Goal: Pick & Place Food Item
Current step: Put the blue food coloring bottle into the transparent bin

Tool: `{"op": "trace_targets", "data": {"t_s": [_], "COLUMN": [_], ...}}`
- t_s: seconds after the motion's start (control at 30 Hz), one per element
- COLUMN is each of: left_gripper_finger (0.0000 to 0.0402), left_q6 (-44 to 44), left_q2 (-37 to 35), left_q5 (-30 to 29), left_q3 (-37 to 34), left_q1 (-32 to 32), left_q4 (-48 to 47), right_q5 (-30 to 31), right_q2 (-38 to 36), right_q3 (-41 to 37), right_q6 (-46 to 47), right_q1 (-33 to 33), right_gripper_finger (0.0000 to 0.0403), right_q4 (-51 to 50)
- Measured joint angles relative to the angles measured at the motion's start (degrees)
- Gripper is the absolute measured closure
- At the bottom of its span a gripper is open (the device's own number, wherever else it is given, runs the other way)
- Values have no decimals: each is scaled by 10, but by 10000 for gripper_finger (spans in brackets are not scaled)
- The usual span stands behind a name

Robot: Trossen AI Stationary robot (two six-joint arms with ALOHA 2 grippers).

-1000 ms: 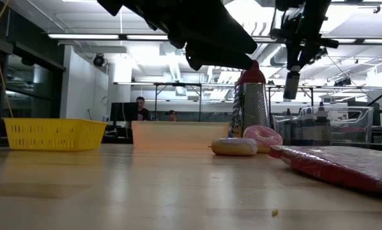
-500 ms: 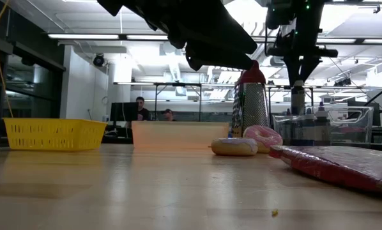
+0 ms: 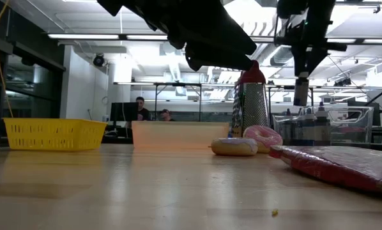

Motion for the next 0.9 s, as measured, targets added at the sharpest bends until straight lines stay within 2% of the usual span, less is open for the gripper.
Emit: {"op": "trace_targets", "data": {"t_s": [0.17, 0.33, 0.53, 0.73, 0.9], "left_gripper_finger": [215, 215, 215, 215, 215], "left_q6": [0, 0, 0, 0, 0], "left_q2": [0, 0, 0, 0, 0], "left_q5": [0, 0, 0, 0, 0], "left_q3": [0, 0, 0, 0, 0], "left_q1": [0, 0, 0, 0, 0], "left_q4": [0, 0, 0, 0, -3], "right_q5": [52, 52, 42, 47, 48], "right_q2": [-34, -39, -41, -41, -73], "right_q3": [0, 0, 0, 0, -52], "right_q6": [30, 65, 92, 139, 171], "right_q1": [-2, -1, -1, 11, 21], "right_gripper_finger": [298, 298, 298, 298, 298], "right_q4": [-38, -100, -116, -175, -148]}}
